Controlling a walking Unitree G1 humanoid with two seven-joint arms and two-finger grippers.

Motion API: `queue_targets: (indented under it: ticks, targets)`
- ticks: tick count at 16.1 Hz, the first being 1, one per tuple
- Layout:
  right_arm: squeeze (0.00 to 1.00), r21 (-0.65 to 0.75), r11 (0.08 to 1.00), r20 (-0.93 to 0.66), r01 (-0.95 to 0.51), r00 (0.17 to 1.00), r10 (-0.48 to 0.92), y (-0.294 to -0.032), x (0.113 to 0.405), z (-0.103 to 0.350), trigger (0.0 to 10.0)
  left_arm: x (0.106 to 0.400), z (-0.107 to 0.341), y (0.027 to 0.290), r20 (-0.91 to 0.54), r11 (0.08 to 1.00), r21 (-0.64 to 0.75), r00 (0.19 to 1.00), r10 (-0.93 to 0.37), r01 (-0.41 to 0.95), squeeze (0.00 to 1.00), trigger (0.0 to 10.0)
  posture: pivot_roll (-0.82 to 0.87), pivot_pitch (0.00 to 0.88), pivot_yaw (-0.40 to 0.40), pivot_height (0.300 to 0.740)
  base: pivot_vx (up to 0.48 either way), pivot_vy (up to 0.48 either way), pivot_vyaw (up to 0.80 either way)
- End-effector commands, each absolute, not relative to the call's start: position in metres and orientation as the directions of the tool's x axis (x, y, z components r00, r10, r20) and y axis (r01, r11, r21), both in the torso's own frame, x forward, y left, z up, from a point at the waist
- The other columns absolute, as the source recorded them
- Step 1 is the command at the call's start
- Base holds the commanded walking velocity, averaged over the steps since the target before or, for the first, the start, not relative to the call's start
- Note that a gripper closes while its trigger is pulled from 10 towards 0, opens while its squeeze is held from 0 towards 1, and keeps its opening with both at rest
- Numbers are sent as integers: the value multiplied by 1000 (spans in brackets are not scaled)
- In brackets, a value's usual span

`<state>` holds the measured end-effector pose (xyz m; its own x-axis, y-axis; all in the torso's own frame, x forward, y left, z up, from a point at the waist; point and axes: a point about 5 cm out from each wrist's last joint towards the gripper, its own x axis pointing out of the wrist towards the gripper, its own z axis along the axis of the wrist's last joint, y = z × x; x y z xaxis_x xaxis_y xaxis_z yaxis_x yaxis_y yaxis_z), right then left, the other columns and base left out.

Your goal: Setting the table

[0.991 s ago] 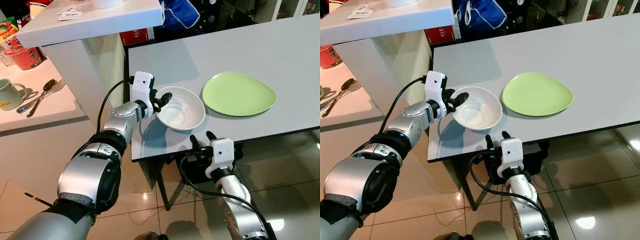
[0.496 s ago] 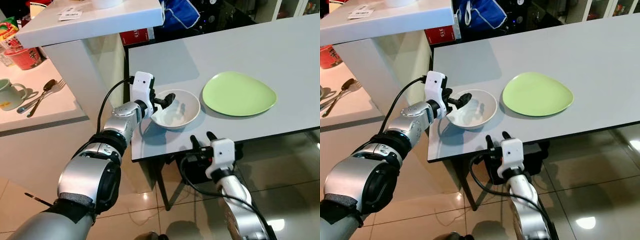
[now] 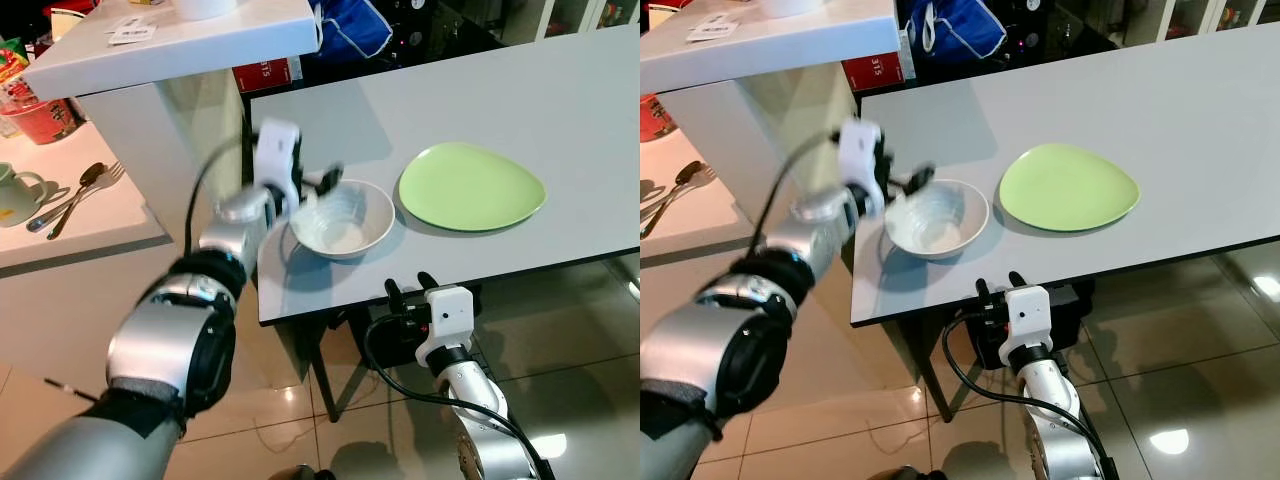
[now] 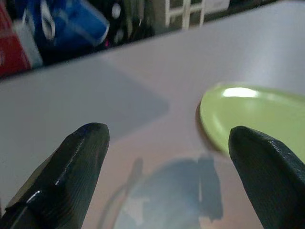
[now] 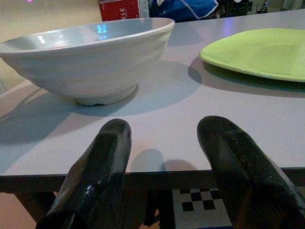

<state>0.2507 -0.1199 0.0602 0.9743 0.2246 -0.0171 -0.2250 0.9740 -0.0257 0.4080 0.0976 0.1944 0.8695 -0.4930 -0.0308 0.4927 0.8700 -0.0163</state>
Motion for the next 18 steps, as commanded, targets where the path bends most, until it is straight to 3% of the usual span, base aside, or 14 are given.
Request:
queue_targets:
  ticks: [1, 5, 9, 18]
  targets:
    - [0, -29, 970, -1, -241, 971, 241, -115, 253, 66, 10000, 411, 208, 103, 25, 871, -17, 871, -490, 490, 0, 10000, -47, 0, 189, 740, 0, 0, 0]
    - [0, -31, 968, 0, -249, 968, 249, -114, 256, 66, 10000, 409, 229, 111, 150, 849, -7, 840, -522, 529, 0, 10000, -29, 0, 180, 740, 0, 0, 0]
    - [0, -36, 964, -2, -263, 965, 263, -116, 261, 66, 10000, 392, 243, 144, 231, 868, 23, 842, -488, 497, 0, 10000, 8, 0, 150, 740, 0, 0, 0]
    - [0, -60, 952, -5, -301, 953, 302, -122, 274, 69, 10000, 324, 209, 211, 171, 869, -54, 862, -478, 492, 0, 10000, 83, 0, 69, 740, 0, 0, 0]
